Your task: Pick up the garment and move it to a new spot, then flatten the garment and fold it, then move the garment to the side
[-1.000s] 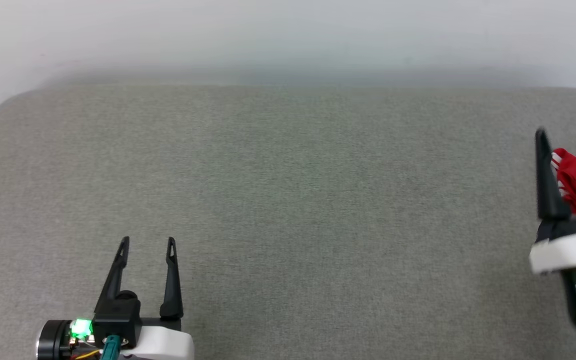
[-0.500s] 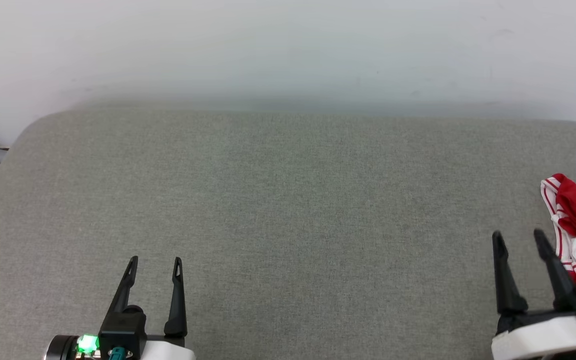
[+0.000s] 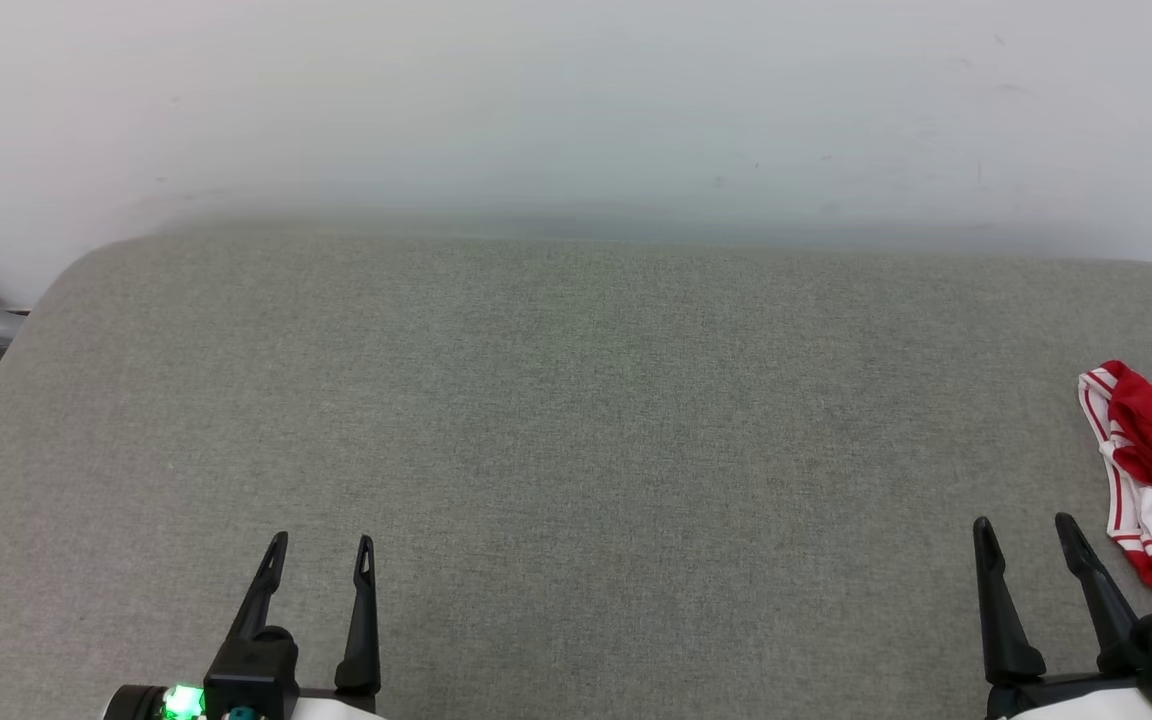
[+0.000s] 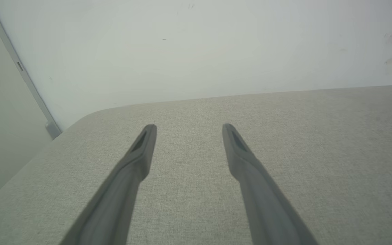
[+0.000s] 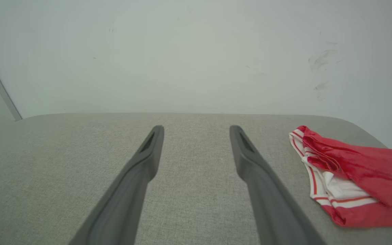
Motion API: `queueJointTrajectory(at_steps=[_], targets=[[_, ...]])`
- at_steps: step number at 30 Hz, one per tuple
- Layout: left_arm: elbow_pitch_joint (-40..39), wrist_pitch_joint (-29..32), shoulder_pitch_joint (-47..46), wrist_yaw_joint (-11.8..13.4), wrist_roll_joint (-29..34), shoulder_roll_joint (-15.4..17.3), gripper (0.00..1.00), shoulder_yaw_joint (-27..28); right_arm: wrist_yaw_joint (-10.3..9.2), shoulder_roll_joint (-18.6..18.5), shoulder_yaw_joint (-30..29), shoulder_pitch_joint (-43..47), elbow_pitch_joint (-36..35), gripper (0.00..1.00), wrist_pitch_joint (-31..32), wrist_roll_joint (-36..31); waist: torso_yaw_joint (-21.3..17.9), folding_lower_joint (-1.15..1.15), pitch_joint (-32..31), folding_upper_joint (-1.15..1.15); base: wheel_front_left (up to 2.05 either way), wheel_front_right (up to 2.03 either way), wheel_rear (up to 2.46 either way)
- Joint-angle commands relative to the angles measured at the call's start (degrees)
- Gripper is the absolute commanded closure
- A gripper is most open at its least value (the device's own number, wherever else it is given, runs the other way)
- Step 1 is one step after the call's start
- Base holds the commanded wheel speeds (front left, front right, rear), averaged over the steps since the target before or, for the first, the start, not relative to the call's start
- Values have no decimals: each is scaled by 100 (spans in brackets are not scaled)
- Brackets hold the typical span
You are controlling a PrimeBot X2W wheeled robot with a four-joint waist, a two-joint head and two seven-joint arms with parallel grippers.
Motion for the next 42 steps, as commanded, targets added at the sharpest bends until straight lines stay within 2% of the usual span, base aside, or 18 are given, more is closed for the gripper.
queueJointTrajectory(at_steps=[1,6,7,11,26,42], targets=[[9,-13,65,-28,30,-24,0,12,-5,32,-2,66,-34,0,-41,-20,-1,0,0,0,0,0,0],[27,-13,59,-82,28,-32,0,45,-5,43,20,112,20,0,-64,-74,-10,0,-9,0,0,0,0],[31,0,22,-92,0,-18,100,32,0,13,17,44,25,100,-34,-36,-10,0,-10,0,0,0,0],[215,27,96,-91,-24,-40,100,8,1,15,30,47,215,100,-23,-19,-11,1,-11,0,0,0,0],[387,373,-166,-336,-1875,-61,100,183,0,-56,90,-257,480,100,271,1756,-42,1,-14,0,0,0,0],[574,698,-416,-562,-3498,-96,100,360,0,-100,114,-531,726,100,555,3306,-74,1,-16,0,0,0,0]])
